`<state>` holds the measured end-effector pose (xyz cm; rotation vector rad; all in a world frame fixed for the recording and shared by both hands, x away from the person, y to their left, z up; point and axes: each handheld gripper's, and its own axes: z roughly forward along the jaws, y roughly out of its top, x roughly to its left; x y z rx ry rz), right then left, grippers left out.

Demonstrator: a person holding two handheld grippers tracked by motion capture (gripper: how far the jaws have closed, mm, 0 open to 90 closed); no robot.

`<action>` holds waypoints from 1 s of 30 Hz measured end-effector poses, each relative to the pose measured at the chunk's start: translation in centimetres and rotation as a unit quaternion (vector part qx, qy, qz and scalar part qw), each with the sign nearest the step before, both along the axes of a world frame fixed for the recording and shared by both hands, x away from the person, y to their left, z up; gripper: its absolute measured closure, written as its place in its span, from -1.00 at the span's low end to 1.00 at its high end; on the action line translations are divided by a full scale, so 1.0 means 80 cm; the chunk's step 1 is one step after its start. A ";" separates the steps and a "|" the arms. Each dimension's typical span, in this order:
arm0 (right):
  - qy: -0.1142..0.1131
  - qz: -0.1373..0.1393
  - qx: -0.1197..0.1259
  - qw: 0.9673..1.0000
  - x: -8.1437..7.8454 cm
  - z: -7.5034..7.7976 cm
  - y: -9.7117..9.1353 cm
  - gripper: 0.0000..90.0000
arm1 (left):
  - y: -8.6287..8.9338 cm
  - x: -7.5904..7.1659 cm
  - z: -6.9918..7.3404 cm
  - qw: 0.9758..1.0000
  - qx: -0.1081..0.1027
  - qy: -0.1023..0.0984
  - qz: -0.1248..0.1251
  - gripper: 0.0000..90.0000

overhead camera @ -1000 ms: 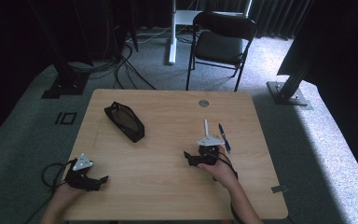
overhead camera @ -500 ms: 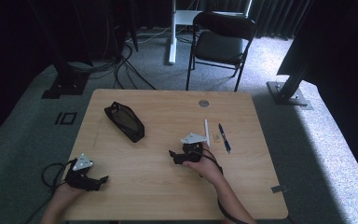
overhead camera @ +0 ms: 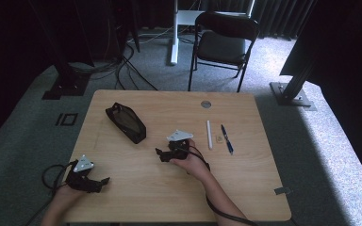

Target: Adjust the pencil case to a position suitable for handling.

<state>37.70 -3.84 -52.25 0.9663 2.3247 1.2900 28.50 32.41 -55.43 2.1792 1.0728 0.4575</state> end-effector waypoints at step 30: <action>-0.023 0.018 0.002 1.000 0.037 0.009 0.094 0.13 | 0.000 0.000 0.000 1.000 0.001 0.000 -0.005 -0.96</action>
